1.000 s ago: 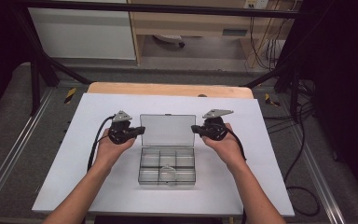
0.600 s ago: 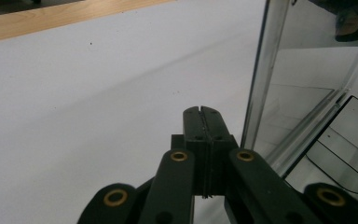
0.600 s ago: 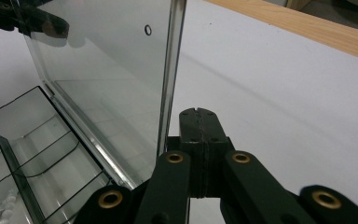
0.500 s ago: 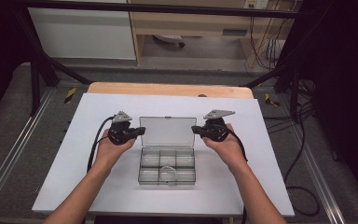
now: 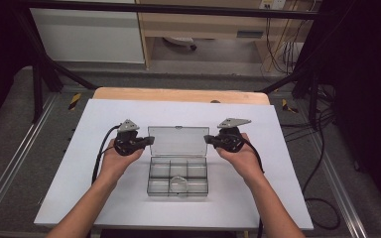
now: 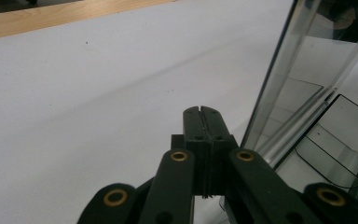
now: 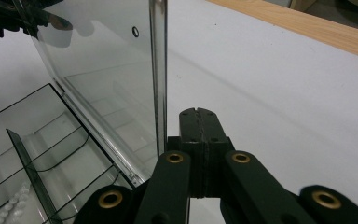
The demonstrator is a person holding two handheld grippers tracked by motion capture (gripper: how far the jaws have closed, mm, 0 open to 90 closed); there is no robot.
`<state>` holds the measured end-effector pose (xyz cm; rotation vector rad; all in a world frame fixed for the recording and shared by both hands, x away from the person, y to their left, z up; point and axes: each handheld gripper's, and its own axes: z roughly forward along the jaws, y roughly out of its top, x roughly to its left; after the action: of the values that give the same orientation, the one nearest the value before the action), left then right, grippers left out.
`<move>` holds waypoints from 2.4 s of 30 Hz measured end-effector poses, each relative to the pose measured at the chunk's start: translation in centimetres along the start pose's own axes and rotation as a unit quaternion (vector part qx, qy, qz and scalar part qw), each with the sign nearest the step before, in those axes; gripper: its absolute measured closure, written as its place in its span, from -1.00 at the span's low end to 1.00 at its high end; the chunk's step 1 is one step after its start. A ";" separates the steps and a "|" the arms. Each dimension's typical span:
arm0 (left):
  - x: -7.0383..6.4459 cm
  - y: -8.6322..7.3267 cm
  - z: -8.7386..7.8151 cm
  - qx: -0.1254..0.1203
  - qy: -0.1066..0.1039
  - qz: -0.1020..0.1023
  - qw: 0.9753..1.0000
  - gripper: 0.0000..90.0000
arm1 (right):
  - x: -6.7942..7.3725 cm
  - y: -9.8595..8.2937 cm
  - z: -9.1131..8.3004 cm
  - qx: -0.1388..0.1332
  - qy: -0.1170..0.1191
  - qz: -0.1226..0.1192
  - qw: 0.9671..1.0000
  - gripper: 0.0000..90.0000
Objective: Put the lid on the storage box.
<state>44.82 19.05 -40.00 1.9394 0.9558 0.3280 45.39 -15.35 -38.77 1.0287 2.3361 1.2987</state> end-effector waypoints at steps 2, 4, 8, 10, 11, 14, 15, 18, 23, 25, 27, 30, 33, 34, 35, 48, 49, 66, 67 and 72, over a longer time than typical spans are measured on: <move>0.0 0.0 0.0 0.001 0.000 0.001 1.000 1.00 | 0.0 0.0 0.0 0.000 0.001 0.000 1.000 1.00; 0.0 -0.1 -0.2 0.000 -0.002 0.001 1.000 1.00 | 0.1 -0.1 -0.1 0.000 0.002 0.002 1.000 1.00; -0.2 -0.2 -0.4 -0.001 -0.005 0.002 1.000 1.00 | 0.2 -0.2 -0.2 0.000 0.005 0.000 1.000 1.00; -0.3 -0.3 -0.5 -0.002 -0.006 0.002 1.000 1.00 | 0.3 -0.2 -0.3 -0.002 0.006 -0.001 1.000 1.00; -0.3 -0.4 -0.6 0.000 -0.005 0.003 1.000 1.00 | 0.4 -0.2 -0.4 -0.002 0.007 0.000 1.000 1.00; -0.4 -0.6 -0.7 -0.003 -0.009 0.001 1.000 1.00 | 0.5 -0.4 -0.5 -0.004 0.010 -0.001 1.000 1.00; -0.5 -0.7 -0.7 -0.003 -0.010 0.003 1.000 1.00 | 0.6 -0.4 -0.5 -0.004 0.011 0.000 1.000 1.00; -0.7 -1.0 -1.0 -0.002 -0.014 0.004 1.000 1.00 | 1.0 -0.7 -0.7 -0.003 0.014 -0.006 1.000 1.00; -1.2 -1.8 -2.1 -0.004 -0.024 0.010 1.000 1.00 | 1.9 -1.6 -1.4 0.001 0.019 -0.015 1.000 1.00; -1.2 -2.2 -2.6 -0.004 -0.025 0.009 1.000 1.00 | 2.2 -2.1 -1.7 0.003 0.018 -0.020 1.000 1.00; -1.3 -2.3 -3.0 -0.004 -0.023 0.010 1.000 1.00 | 2.4 -2.4 -1.9 0.004 0.016 -0.025 1.000 1.00; -1.4 -2.4 -3.3 -0.008 -0.021 0.009 1.000 1.00 | 2.5 -2.6 -2.0 0.005 0.010 -0.027 1.000 1.00; -1.5 -2.2 -3.6 -0.007 -0.015 0.019 1.000 1.00 | 2.4 -2.4 -2.1 0.004 0.002 -0.027 1.000 1.00; -1.5 -2.2 -3.6 -0.008 -0.014 0.019 1.000 1.00 | 2.4 -2.3 -2.1 0.004 0.000 -0.029 1.000 1.00; -1.5 -2.2 -3.7 -0.009 -0.014 0.018 1.000 1.00 | 2.4 -2.1 -2.1 0.004 -0.003 -0.031 0.999 1.00; -1.3 -1.8 -4.6 -0.035 0.049 0.012 0.998 0.04 | 1.9 0.6 -2.6 -0.014 -0.056 -0.022 0.998 -0.08; -1.2 -1.8 -4.7 -0.036 0.051 0.007 0.998 -0.06 | 1.9 0.7 -2.7 -0.018 -0.065 -0.025 0.997 -0.21; -1.0 -1.6 -6.6 -0.032 0.065 -0.021 0.997 -0.74 | 1.0 1.5 -5.2 -0.059 -0.109 -0.007 0.992 -0.93; -0.9 -1.6 -6.8 -0.032 0.064 -0.020 0.997 -0.75 | 0.9 1.5 -5.4 -0.062 -0.110 -0.005 0.992 -0.93; -0.7 -1.7 -7.4 -0.036 0.066 -0.020 0.997 -0.80 | 0.5 1.4 -6.3 -0.077 -0.110 -0.001 0.991 -0.91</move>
<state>39.32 23.66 -37.32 1.8494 1.0534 0.4658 42.23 -18.46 -34.06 1.0619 2.0402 1.2714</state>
